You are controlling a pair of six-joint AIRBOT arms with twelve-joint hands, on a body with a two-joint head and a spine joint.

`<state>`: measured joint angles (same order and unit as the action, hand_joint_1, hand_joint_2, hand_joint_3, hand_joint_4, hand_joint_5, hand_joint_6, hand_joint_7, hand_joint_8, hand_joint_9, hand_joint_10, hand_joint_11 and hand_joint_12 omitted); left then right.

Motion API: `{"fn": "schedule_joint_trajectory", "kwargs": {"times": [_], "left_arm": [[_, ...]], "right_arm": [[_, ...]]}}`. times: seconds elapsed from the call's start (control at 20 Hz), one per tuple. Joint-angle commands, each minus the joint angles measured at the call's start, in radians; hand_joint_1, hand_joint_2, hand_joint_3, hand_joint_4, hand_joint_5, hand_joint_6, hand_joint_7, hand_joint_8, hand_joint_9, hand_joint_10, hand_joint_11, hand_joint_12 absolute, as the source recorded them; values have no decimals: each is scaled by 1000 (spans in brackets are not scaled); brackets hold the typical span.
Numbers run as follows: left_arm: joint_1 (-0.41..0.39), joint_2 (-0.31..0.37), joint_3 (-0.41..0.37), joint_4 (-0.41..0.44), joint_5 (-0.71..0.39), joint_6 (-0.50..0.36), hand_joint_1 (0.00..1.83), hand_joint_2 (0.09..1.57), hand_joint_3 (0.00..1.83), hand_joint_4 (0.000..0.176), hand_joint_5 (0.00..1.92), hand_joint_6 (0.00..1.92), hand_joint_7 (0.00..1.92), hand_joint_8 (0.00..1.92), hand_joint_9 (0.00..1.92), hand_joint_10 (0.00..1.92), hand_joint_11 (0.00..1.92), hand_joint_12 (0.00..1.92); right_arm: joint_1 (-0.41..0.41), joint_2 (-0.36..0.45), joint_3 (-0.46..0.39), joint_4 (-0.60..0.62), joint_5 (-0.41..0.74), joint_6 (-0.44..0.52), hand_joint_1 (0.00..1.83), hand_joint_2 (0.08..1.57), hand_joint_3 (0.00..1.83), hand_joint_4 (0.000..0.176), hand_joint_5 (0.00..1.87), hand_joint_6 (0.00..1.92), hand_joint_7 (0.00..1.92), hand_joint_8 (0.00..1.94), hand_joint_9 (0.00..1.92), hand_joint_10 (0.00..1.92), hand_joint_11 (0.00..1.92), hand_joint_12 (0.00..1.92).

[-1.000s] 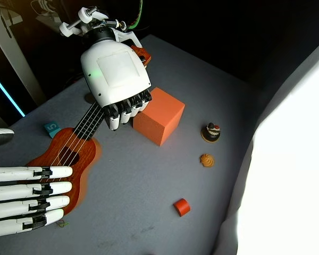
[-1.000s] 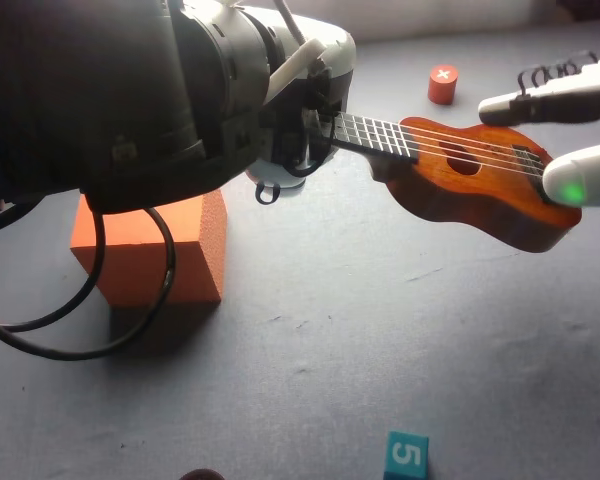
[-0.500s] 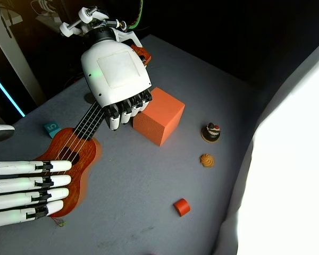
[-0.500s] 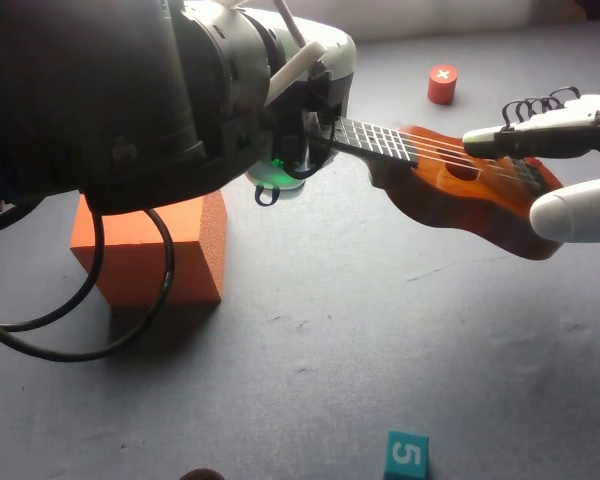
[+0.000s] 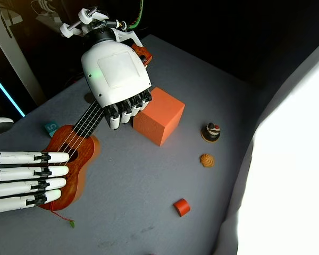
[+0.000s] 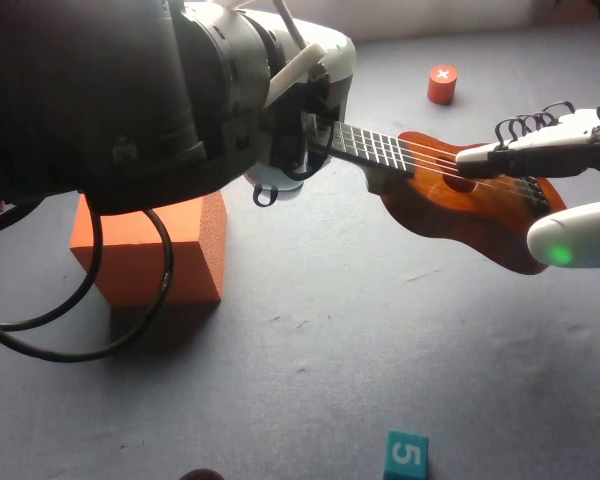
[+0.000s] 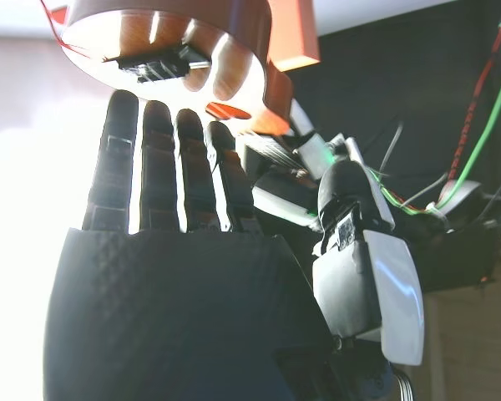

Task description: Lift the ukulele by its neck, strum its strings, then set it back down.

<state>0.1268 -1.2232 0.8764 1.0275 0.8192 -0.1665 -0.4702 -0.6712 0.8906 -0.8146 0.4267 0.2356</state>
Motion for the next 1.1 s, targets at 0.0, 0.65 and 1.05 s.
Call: {"fn": "schedule_joint_trajectory", "kwargs": {"times": [0.0,0.65,1.05], "left_arm": [[-22,4,1,74,-28,-8,1506,1228,5,0,1250,1921,1303,1921,1388,1921,1430,1921],[-29,8,-3,74,-33,-8,1509,1215,2,0,1233,1921,1294,1921,1379,1921,1403,1921],[-18,22,-41,156,8,-182,1478,1224,4,0,1270,1921,1308,1921,1407,1921,1456,1921]], "right_arm": [[19,10,-10,19,95,9,18,1285,0,0,168,1,188,1,158,3,0,603],[220,203,-75,-38,3,73,34,1288,0,0,167,7,188,1,164,8,0,660],[261,262,-73,-32,-118,107,38,1282,0,0,174,12,193,4,168,9,0,666]]}}
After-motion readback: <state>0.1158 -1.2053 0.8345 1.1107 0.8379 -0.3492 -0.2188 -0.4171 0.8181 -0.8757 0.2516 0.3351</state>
